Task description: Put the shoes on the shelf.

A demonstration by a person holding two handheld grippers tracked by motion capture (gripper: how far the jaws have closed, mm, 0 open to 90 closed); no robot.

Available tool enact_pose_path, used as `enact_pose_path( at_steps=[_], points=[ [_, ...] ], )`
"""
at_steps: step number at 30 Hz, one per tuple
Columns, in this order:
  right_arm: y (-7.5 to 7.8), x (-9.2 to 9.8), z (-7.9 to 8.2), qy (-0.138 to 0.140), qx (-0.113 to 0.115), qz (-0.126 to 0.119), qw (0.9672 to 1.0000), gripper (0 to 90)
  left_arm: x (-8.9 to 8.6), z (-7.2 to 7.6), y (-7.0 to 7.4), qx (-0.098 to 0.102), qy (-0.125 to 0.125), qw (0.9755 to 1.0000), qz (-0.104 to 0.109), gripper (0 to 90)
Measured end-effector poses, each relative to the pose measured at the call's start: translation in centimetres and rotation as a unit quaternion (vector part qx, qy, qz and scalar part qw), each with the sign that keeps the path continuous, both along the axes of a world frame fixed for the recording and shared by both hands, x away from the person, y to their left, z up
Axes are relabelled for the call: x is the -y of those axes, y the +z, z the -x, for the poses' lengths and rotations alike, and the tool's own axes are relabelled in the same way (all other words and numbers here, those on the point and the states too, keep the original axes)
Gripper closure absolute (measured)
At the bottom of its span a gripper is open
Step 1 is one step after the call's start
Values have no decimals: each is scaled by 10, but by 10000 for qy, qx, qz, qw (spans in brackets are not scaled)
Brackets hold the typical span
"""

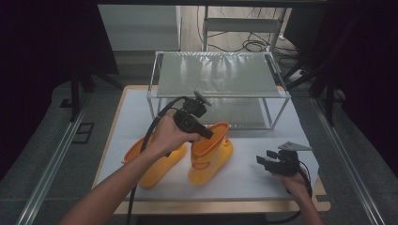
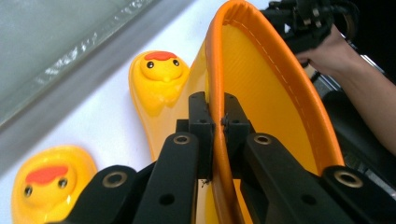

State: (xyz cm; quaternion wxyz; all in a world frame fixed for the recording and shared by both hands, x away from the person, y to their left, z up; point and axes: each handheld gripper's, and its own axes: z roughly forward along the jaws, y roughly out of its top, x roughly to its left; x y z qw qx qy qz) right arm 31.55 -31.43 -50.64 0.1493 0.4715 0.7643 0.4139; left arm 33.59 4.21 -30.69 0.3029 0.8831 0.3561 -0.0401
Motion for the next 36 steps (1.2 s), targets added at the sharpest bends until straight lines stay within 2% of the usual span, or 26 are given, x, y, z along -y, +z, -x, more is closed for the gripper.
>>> enact_pose_path(
  at_steps=[3,4,6,14,18,23,27,33,36],
  points=[
    [0,-1,0,-2,-13,9,10000,415,-10,5,-1,3,0,10000,23,865],
    [0,-2,0,7,-19,17,10000,415,-19,9,-3,60,15,10000,-42,865],
    [0,-2,0,8,-21,12,10000,414,-24,12,-5,76,28,9999,-68,865],
    [-1,-2,0,2,-28,21,10000,414,-63,23,-27,22,108,9996,-256,864],
    [-2,-2,0,-11,-34,19,10000,414,-73,25,-30,38,136,9996,-228,862],
    [-2,-1,1,14,-29,37,10000,414,-82,33,-35,142,13,9993,-333,853],
    [-2,0,1,-11,-31,7,10000,414,-90,39,-38,214,73,9989,-403,817],
    [-2,-1,1,4,-29,14,10000,413,-94,37,-40,136,167,9994,-275,695],
    [-2,0,1,-6,-29,12,10000,413,-95,38,-38,163,201,9996,-63,641]
  ],
)
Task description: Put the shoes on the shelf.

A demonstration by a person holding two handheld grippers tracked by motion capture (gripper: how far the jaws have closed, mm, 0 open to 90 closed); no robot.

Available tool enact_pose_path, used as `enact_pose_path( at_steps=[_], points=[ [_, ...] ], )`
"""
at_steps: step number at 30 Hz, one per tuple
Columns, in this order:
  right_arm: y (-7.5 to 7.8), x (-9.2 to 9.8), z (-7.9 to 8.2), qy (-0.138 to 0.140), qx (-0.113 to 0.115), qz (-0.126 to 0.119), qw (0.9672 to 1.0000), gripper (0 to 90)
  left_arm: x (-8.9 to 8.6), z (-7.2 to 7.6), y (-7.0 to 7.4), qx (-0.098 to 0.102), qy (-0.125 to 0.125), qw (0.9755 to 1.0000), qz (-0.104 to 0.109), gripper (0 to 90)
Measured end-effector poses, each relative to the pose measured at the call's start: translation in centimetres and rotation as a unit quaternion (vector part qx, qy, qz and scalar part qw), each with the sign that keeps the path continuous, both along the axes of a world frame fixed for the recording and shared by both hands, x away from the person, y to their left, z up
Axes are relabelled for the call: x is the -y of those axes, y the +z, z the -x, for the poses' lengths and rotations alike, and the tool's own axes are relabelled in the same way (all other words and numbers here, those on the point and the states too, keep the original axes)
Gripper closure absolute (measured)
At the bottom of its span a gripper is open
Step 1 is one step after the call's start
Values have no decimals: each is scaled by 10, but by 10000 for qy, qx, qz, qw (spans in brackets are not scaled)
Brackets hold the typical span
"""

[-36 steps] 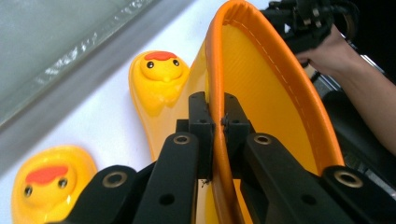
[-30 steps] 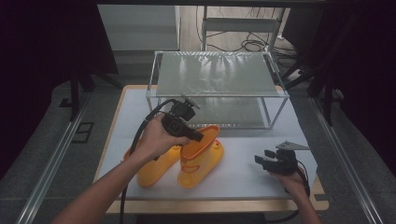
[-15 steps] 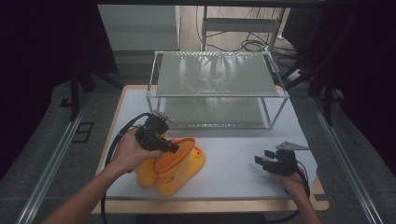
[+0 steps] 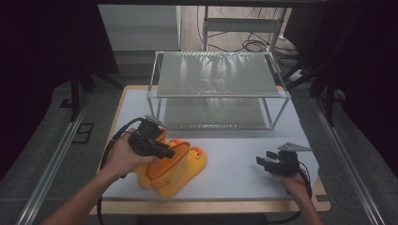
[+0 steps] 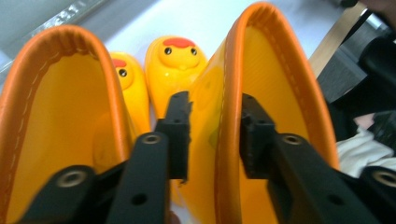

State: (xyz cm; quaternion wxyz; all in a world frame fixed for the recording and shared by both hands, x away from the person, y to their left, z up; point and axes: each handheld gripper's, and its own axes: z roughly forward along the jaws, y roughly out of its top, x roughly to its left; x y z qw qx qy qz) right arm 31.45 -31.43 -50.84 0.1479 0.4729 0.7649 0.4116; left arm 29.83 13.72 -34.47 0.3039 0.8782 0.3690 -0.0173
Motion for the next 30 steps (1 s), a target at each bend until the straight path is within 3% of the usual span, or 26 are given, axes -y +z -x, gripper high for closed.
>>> enact_pose_path(
  at_steps=[2,8,14,24,30],
  points=[
    [0,1,0,-7,8,-3,10000,413,-3,1,8,137,24,9998,125,598],
    [1,1,1,-21,13,-29,10000,413,-11,4,23,257,93,9987,421,556],
    [1,1,1,-22,10,-15,10000,411,-26,5,33,366,272,9977,509,506],
    [1,2,1,-27,-5,2,10000,409,-43,4,27,222,464,9972,541,490],
    [1,2,1,-70,-4,-10,10000,409,-47,3,22,-20,427,9971,624,474]
  ],
)
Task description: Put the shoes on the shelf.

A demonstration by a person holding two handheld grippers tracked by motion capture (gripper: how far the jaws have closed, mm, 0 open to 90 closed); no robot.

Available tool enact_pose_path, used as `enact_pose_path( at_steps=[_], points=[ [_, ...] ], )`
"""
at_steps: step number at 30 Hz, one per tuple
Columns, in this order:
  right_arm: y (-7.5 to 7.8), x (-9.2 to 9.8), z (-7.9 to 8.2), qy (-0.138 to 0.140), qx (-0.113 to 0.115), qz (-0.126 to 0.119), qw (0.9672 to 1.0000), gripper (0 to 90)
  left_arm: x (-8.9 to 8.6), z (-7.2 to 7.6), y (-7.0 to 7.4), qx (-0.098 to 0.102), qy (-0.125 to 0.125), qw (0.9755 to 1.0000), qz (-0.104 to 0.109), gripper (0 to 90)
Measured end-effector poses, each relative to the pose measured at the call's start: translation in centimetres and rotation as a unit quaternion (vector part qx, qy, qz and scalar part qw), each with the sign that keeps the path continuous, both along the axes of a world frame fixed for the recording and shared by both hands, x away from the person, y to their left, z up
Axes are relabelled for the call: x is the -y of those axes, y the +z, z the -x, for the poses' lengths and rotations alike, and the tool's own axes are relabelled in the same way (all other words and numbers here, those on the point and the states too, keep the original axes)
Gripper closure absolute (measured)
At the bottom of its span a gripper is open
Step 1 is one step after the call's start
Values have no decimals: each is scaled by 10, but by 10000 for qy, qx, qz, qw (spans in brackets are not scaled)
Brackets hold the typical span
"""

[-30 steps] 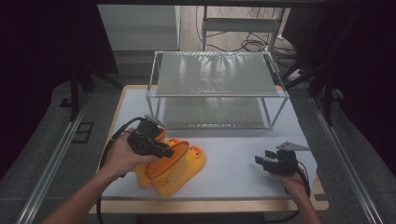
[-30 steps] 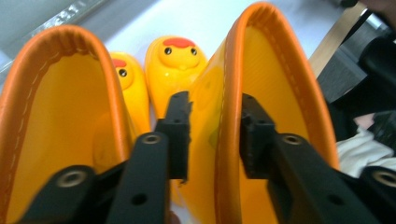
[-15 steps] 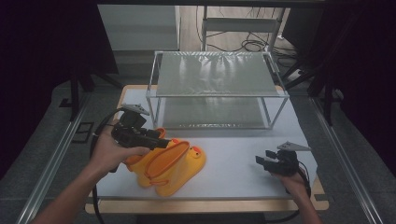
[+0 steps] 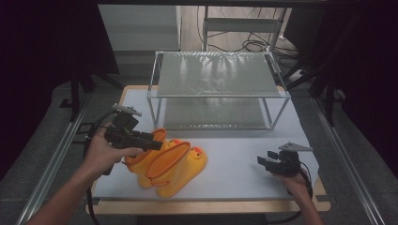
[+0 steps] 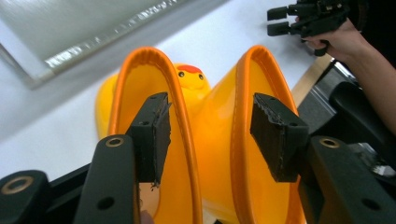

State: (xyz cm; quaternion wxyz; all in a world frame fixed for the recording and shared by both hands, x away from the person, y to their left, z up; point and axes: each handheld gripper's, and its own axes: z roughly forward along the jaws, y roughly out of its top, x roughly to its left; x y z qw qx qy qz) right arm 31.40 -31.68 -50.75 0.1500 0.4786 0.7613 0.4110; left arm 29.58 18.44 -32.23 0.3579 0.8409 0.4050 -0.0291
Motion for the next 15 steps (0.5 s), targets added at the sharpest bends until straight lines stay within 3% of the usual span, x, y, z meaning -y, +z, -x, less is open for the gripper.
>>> enact_pose_path(
  at_steps=[3,5,13,15],
  points=[
    [0,0,0,0,-1,12,10000,409,1,-1,-5,-190,-49,9997,111,465],
    [0,0,0,-1,-14,11,10000,409,4,-2,-11,-313,-130,9994,73,464],
    [0,0,0,-8,3,-7,10000,409,13,-5,-18,-381,-180,9991,-38,455],
    [1,0,0,-17,-6,-5,10000,409,18,-6,-21,-413,-228,9988,-154,454]
  ],
)
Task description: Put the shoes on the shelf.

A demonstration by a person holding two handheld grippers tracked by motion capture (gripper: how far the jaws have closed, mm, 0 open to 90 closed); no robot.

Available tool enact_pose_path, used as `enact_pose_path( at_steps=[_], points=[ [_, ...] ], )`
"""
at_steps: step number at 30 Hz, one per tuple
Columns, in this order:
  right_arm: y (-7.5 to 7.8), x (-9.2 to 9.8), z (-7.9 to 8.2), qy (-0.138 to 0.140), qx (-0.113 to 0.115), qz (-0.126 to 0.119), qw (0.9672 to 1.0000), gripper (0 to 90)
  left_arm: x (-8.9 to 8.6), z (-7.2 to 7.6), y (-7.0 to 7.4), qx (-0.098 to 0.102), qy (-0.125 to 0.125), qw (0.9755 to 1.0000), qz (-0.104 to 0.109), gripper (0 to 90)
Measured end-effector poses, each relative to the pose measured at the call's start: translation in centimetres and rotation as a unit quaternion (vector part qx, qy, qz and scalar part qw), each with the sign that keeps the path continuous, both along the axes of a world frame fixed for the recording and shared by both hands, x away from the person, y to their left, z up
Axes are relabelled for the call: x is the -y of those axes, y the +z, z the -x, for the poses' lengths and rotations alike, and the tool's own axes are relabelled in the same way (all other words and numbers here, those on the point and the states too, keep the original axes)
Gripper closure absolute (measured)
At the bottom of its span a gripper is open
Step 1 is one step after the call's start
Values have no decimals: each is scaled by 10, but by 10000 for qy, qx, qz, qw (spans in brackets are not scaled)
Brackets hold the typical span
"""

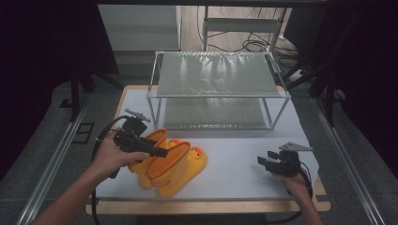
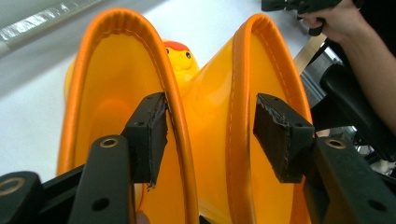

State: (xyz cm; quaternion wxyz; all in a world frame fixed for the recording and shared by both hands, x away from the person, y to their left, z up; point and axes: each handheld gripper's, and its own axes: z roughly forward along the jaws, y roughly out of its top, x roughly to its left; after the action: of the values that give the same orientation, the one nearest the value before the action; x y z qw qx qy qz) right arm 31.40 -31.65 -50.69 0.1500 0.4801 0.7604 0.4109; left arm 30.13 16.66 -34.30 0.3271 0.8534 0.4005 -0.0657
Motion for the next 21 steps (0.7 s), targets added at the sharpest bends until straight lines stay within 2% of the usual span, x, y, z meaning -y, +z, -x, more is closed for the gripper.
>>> enact_pose_path(
  at_steps=[7,9,10,15,19,21],
  points=[
    [0,0,0,1,2,-5,10000,409,12,-2,-3,75,-17,9995,-318,454],
    [0,0,0,-3,-1,-1,10000,409,16,-1,-4,163,2,9989,-448,464],
    [0,0,0,-8,-6,3,10000,409,19,-1,-6,253,40,9979,-592,485],
    [0,0,-1,-7,-4,13,10000,409,22,0,-7,344,104,9969,-699,529],
    [0,-1,-1,0,-2,21,10000,409,25,2,-7,411,159,9960,-783,634],
    [0,-1,-1,-4,-3,16,10000,409,26,2,-7,415,161,9958,-796,654]
  ],
)
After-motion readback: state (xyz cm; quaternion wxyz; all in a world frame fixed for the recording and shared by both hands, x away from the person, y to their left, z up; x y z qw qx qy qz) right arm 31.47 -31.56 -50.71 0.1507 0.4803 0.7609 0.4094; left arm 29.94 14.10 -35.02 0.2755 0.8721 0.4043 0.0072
